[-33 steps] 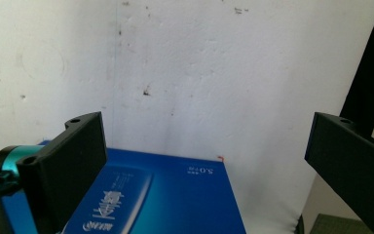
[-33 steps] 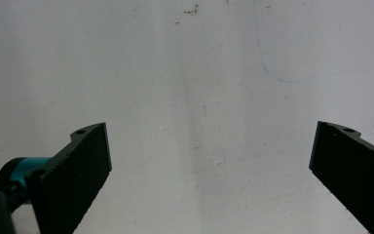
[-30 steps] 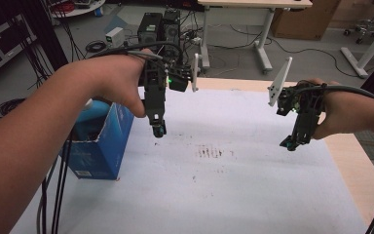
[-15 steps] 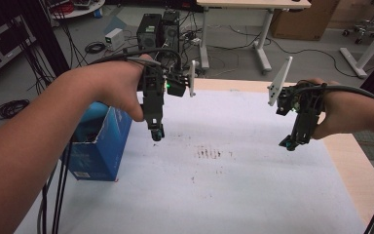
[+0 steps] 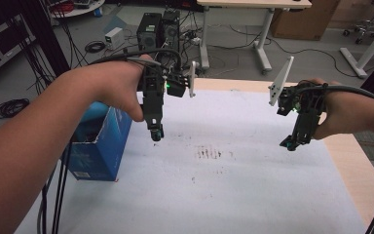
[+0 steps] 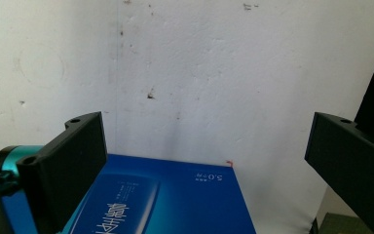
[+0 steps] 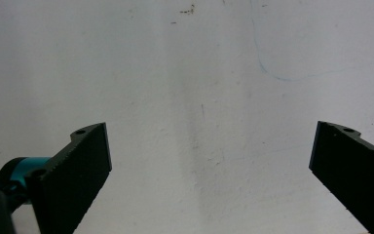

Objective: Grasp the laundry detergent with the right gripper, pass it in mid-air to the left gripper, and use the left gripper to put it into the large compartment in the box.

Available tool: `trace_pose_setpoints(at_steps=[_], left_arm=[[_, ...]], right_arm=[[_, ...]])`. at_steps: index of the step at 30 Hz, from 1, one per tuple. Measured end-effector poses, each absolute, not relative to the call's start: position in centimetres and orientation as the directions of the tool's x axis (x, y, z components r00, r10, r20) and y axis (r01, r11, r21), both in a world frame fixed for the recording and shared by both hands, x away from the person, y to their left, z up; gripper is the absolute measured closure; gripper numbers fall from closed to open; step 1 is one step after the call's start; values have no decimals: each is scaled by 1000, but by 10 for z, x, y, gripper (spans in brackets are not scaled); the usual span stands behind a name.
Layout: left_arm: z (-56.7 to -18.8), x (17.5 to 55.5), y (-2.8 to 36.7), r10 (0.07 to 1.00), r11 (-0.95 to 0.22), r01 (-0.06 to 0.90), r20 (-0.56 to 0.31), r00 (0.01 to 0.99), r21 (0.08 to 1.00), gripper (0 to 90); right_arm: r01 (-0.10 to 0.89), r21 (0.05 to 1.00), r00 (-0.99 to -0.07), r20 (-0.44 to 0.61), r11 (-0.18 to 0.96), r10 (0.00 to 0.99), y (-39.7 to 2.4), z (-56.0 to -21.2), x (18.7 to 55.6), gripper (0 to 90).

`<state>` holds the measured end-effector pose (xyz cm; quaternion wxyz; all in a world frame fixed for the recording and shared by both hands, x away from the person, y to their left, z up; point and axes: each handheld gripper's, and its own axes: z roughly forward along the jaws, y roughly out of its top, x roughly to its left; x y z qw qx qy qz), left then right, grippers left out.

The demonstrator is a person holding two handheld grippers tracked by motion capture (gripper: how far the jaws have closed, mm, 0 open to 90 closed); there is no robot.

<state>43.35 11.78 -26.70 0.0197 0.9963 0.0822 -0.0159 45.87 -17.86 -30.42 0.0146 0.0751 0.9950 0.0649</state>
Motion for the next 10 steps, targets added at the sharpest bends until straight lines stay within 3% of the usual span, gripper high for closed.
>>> trace_pose_setpoints(at_steps=[10], left_arm=[[-272, 433, 118, 165, -985, 166, -40, 986, 35, 17]], right_arm=[[146, 138, -988, -23, 980, 150, -179, -302, 457, 6]])
